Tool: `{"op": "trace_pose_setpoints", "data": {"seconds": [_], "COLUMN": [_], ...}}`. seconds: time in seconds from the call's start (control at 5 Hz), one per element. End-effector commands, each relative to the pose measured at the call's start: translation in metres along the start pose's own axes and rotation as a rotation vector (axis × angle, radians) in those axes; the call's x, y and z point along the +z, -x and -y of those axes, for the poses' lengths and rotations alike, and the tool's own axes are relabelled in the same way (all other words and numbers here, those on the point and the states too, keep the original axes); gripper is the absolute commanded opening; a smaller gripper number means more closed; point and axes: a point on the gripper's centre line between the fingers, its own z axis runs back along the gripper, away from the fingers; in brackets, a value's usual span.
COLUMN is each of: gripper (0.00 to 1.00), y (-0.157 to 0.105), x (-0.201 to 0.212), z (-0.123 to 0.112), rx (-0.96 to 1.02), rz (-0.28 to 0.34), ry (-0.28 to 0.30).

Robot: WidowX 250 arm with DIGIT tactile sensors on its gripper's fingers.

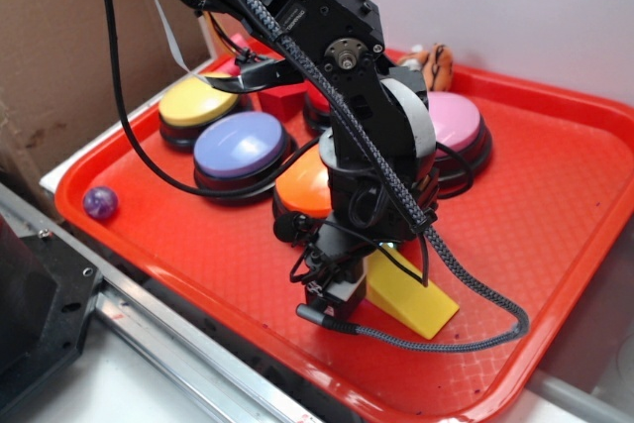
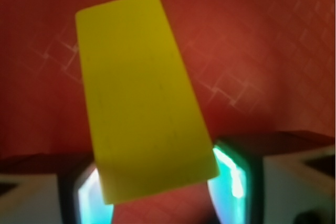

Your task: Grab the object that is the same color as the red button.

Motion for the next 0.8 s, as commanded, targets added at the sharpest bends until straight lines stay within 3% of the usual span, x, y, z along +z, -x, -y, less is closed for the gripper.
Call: {"op": "trace_pose_setpoints", "data": {"seconds": [0.0, 0.2, 0.4, 0.6], "gripper": [0.0, 0.0, 0.0, 0.0], "y": [-0.004, 0.0, 0.022, 0.047], "x": [0.029, 0.062, 0.095, 0.122], "z": [0.002, 0.006, 0.007, 0.008], "rx": [0.117, 0.283, 0.534, 0.783], "rz": [0.062, 0.063, 0.096, 0.068], "ry": [0.004, 0.019, 0.014, 0.007]}}
